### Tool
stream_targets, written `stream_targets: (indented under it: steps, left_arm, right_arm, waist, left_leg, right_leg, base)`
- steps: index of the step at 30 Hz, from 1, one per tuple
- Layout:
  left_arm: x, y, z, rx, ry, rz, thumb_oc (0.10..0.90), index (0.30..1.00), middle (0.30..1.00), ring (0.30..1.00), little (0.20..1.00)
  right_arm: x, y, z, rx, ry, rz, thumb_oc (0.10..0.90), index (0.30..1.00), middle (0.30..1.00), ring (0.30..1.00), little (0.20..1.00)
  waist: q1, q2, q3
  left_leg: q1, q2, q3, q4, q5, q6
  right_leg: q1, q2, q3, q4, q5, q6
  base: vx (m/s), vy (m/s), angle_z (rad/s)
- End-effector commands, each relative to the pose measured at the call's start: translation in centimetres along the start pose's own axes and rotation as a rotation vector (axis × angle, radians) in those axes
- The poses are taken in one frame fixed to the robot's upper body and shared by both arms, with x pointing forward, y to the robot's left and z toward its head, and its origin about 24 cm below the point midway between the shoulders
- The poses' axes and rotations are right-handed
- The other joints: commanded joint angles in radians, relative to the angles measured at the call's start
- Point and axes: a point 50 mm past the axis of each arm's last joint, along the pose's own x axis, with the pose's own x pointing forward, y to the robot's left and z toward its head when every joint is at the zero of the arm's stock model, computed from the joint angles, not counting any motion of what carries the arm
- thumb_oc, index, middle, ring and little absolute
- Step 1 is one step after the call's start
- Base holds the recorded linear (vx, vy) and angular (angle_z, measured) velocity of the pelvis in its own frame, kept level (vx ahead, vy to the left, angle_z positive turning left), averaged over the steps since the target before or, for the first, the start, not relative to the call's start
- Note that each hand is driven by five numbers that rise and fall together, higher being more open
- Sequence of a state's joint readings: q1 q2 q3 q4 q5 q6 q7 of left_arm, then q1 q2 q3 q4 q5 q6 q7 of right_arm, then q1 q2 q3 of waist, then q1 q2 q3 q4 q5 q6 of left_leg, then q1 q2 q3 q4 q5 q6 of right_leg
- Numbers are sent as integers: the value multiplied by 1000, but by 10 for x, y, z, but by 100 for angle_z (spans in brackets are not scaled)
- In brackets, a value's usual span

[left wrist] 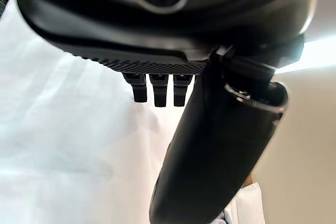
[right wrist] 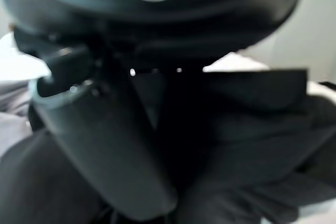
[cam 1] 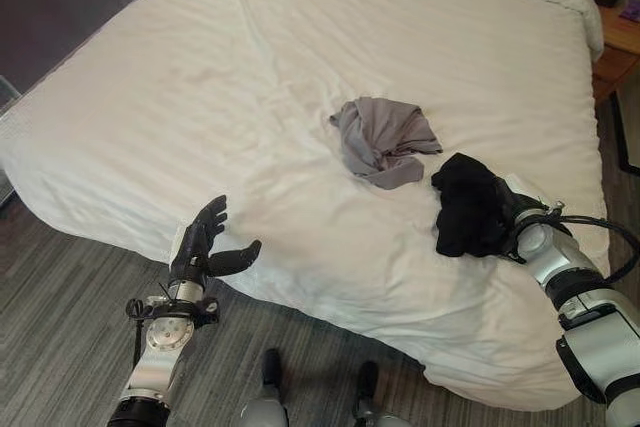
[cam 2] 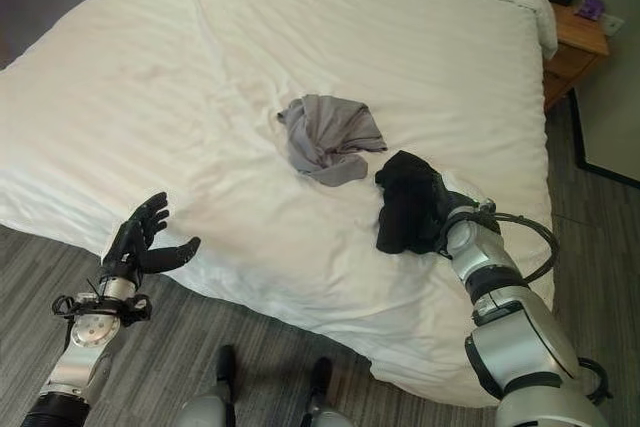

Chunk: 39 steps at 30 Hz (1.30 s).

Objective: Pick up bed clothes into laundry basket.

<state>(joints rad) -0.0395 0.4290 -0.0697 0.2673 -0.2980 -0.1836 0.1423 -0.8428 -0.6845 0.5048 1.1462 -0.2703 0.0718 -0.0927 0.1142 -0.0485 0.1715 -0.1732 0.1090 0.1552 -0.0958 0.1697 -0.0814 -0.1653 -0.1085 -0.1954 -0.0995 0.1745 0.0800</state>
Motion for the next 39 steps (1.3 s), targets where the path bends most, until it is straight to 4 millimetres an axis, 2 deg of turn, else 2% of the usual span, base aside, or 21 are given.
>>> stream_targets:
  steps: [1, 2, 7, 11, 14, 15, 17, 19, 20, 21, 23, 24, 25, 27, 29, 31, 32, 33, 34, 36, 39]
  left_arm:
    - [27, 2, 78, 22, -346, -24, 800, 900, 900, 900, 900]
    - [27, 4, 78, 26, -345, -20, 800, 900, 900, 900, 900]
    - [30, 19, 77, 67, -329, 46, 800, 900, 900, 900, 900]
    - [33, 54, 86, 244, -334, 184, 800, 900, 900, 900, 900]
    - [36, 65, 97, 325, -359, 226, 800, 900, 900, 900, 900]
    - [37, 77, 104, 392, -368, 277, 800, 900, 900, 900, 900]
    - [38, 85, 111, 436, -382, 316, 800, 900, 900, 900, 900]
    - [37, 89, 114, 451, -386, 334, 800, 900, 900, 900, 900]
    - [36, 100, 117, 502, -374, 380, 800, 900, 900, 900, 900]
    - [37, 103, 119, 527, -376, 393, 800, 900, 900, 900, 900]
    - [37, 114, 119, 563, -346, 446, 800, 900, 900, 900, 900]
    - [38, 113, 119, 564, -349, 443, 800, 900, 900, 900, 900]
    - [41, 120, 124, 616, -334, 465, 800, 900, 900, 900, 900]
    - [44, 121, 128, 639, -338, 470, 800, 900, 900, 900, 900]
    - [51, 126, 137, 646, -340, 509, 800, 900, 900, 900, 900]
    - [53, 132, 150, 677, -363, 563, 800, 900, 900, 900, 900]
    - [56, 132, 152, 683, -361, 581, 800, 900, 900, 900, 900]
    - [59, 134, 156, 691, -361, 614, 800, 900, 900, 900, 900]
    - [59, 133, 156, 693, -363, 613, 800, 900, 900, 900, 900]
    - [57, 142, 154, 719, -334, 653, 800, 900, 900, 900, 900]
    - [60, 143, 151, 726, -306, 658, 800, 900, 900, 900, 900]
  right_arm:
    - [7, -58, 28, -38, -56, -151, 659, 688, 688, 688, 688]
    - [7, -54, 25, -44, -46, -140, 400, 300, 300, 300, 300]
    - [5, -63, 15, -84, -21, -187, 400, 300, 300, 300, 300]
    - [-10, -115, 5, -107, -79, -403, 400, 300, 300, 300, 300]
    - [-23, -132, -10, -111, -96, -501, 400, 300, 300, 300, 300]
    - [-38, -156, -22, -107, -106, -606, 400, 300, 300, 300, 300]
    - [-57, -177, -45, -83, -85, -698, 400, 300, 300, 300, 300]
    - [-67, -182, -53, -81, -84, -729, 400, 300, 300, 300, 300]
    - [-82, -192, -64, -82, -86, -784, 400, 300, 300, 300, 300]
    - [-89, -192, -76, -70, -63, -797, 400, 300, 300, 300, 300]
    - [-108, -202, -85, -58, -63, -856, 400, 300, 300, 300, 300]
    - [-109, -201, -88, -56, -58, -857, 400, 300, 300, 300, 300]
    - [-117, -195, -102, -37, -30, -858, 400, 300, 300, 300, 300]
    - [-122, -193, -113, -24, -3, -861, 400, 300, 300, 300, 300]
    - [-123, -164, -142, 17, 86, -788, 400, 300, 300, 300, 300]
    - [-126, -141, -163, 69, 154, -746, 400, 300, 300, 300, 300]
    - [-124, -120, -172, 120, 196, -701, 400, 300, 300, 300, 300]
    - [-127, -85, -193, 189, 291, -630, 400, 300, 300, 300, 300]
    - [-128, -84, -194, 191, 292, -630, 400, 300, 300, 300, 300]
    - [-139, -54, -217, 194, 399, -550, 400, 300, 300, 300, 300]
    - [-159, -14, -248, 196, 562, -422, 400, 300, 300, 300, 300]
  waist:
    - [32, 0, 66]
    - [33, 1, 63]
    - [25, -6, 51]
    - [-19, -14, 17]
    - [-37, -12, -4]
    - [-72, -5, -29]
    - [-97, -5, -54]
    - [-106, -6, -67]
    - [-140, 1, -87]
    - [-145, 1, -98]
    - [-187, 10, -118]
    - [-182, 8, -117]
    - [-215, 25, -128]
    - [-224, 30, -129]
    - [-261, 40, -107]
    - [-269, 28, -73]
    - [-269, 26, -62]
    - [-279, 18, -54]
    - [-277, 16, -56]
    - [-288, 28, -59]
    - [-313, 53, -64]
  left_leg:
    - [22, -28, 11, 9, -127, -24]
    - [26, -28, 8, 9, -128, -25]
    - [61, -28, 12, 9, -140, -25]
    - [130, -14, 38, 9, -164, -26]
    - [148, -8, 51, 9, -166, -26]
    - [175, -2, 61, 9, -174, -26]
    - [207, 6, 76, 9, -181, -28]
    - [218, 10, 87, 9, -179, -28]
    - [249, 17, 105, 9, -187, -29]
    - [258, 21, 117, 9, -183, -29]
    - [281, 28, 138, 9, -185, -33]
    - [277, 29, 138, 9, -180, -33]
    - [296, 33, 159, 9, -187, -32]
    - [305, 35, 175, 10, -179, -33]
    - [281, 44, 193, 168, -191, -43]
    - [203, 64, 153, 343, -156, -59]
    - [181, 63, 124, 377, -149, -64]
    - [144, 64, 85, 334, -179, -57]
    - [143, 62, 87, 328, -171, -56]
    - [151, 73, 45, 213, -181, -49]
    - [161, 103, 28, 75, -128, -57]
  right_leg:
    - [107, -50, -23, 41, -208, 63]
    - [114, -50, -27, 40, -211, 63]
    - [151, -50, -25, 37, -217, 63]
    - [200, -49, -5, 27, -216, 70]
    - [207, -45, 9, 26, -212, 71]
    - [219, -44, 19, 34, -221, 73]
    - [234, -40, 35, 39, -226, 75]
    - [236, -38, 45, 44, -225, 74]
    - [247, -34, 63, 49, -232, 75]
    - [247, -32, 72, 49, -228, 74]
    - [250, -29, 91, 54, -233, 76]
    - [246, -28, 91, 54, -228, 74]
    - [245, -22, 113, 58, -237, 76]
    - [241, -16, 126, 59, -234, 71]
    - [249, -10, 165, 65, -244, 58]
    - [246, -2, 190, 69, -239, 37]
    - [248, -1, 197, 68, -244, 32]
    - [247, -4, 210, 65, -252, 35]
    - [243, -6, 211, 66, -248, 34]
    - [246, -4, 246, 66, -262, 47]
    - [250, -1, 273, 65, -283, 59]
  base:
    - [44, -27, 19]
    - [43, -23, 24]
    - [28, -18, 12]
    - [28, -5, -4]
    - [5, -18, -15]
    - [10, -26, -22]
    - [11, -50, 7]
    - [-3, -52, -19]
    - [-23, -81, -40]
    - [-5, -112, -34]
    - [13, -76, -33]
    - [26, -77, -49]
    - [11, -75, -50]
    - [-3, -81, -50]
    - [-18, -116, -53]
    - [-50, -102, -47]
    - [-13, -43, -51]
    - [24, -6, -45]
    - [70, 58, -56]
    - [152, 130, -49]
    - [173, 164, -48]
